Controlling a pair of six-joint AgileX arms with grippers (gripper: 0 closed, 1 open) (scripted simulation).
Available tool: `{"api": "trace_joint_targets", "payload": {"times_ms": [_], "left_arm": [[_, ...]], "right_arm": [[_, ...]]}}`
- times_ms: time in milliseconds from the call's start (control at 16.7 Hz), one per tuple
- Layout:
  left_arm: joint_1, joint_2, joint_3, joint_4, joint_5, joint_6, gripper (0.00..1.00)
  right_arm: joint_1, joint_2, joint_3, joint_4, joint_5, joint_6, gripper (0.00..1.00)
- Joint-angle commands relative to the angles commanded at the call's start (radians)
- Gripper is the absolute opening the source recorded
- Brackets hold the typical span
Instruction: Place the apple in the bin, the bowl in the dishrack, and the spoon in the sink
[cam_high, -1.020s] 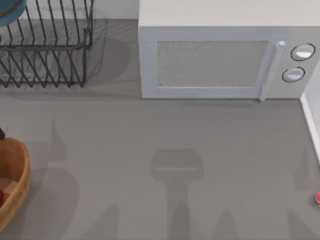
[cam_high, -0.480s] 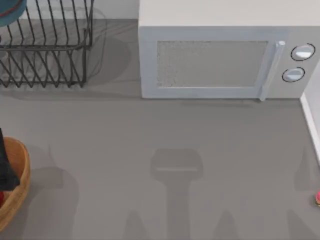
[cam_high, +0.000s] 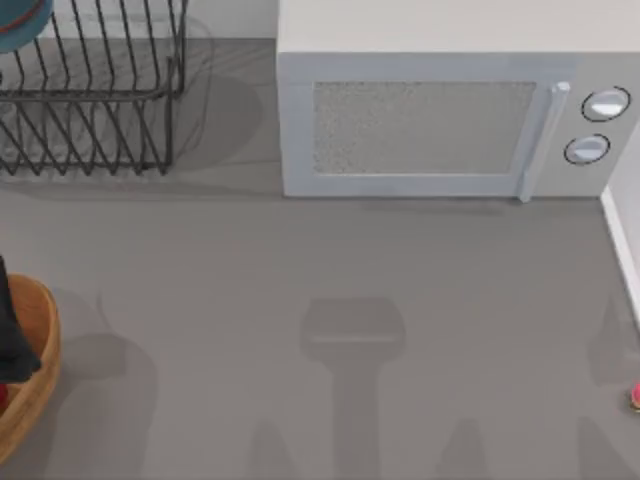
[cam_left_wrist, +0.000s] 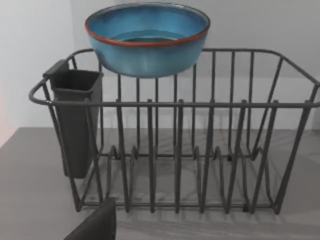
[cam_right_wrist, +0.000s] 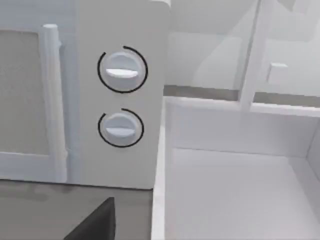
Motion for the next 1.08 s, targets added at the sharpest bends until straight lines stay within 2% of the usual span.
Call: {"api": "trace_joint_targets", "payload": {"times_ms": [720,1080], "left_arm": [[0.0,0.0,0.0,0.0,0.0,0.0,1.0],[0.0,0.0,0.0,0.0,0.0,0.0,1.0]], "right_arm": [[0.008,0.934,0.548,-0.774,-0.007,-0.488,1.0],[0.008,1.162,0.702,-0.973,-0.006,-0.62,1.0]]}}
